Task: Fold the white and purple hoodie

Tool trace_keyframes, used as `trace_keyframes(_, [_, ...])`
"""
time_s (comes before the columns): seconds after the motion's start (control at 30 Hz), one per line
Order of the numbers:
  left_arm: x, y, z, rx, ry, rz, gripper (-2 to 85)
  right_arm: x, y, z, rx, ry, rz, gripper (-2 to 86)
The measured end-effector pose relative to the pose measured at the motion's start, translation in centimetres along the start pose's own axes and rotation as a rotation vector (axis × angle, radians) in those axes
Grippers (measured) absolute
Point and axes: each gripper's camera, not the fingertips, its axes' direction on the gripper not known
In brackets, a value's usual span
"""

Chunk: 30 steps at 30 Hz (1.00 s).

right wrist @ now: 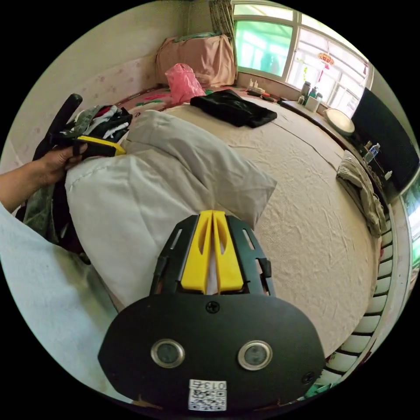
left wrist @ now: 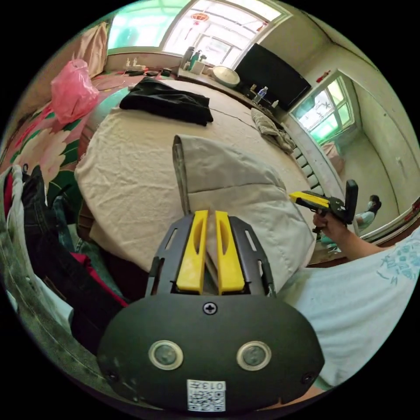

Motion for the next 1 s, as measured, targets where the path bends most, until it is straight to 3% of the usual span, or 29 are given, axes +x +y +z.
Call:
trace_keyframes(0.07, [-2.1, 0.6, -3.1, 0.082, 0.026, -0.045, 20.0, 3.0, 1.3, -2.2, 0.095, -0.075, 0.123, 10.1])
trace_keyframes(0.17, [-5.4, 1.0, -4.3, 0.088, 0.087, -0.116, 23.5, 8.8, 4.4, -3.1, 0.165, -0.258, 0.366, 15.6])
trace_keyframes(0.27, [-7.1, -0.1, -2.8, 0.024, 0.279, -0.119, 22.8, 12.0, 6.6, -1.1, 0.154, -0.345, 0.453, 16.6])
trace_keyframes(0.57, [-8.5, -4.7, 1.0, -0.181, 0.433, -0.085, 18.6, 16.9, 8.6, 5.4, 0.041, -0.614, 0.563, 15.8])
trace_keyframes(0.83, [-11.2, -6.1, 1.1, -0.178, 0.545, -0.170, 16.8, 19.4, 9.8, 7.8, 0.068, -0.713, 0.615, 14.0])
trace_keyframes(1.0, [-10.9, -7.5, 0.2, -0.197, 0.543, -0.153, 9.2, 19.5, 8.9, 7.5, 0.065, -0.662, 0.583, 7.4])
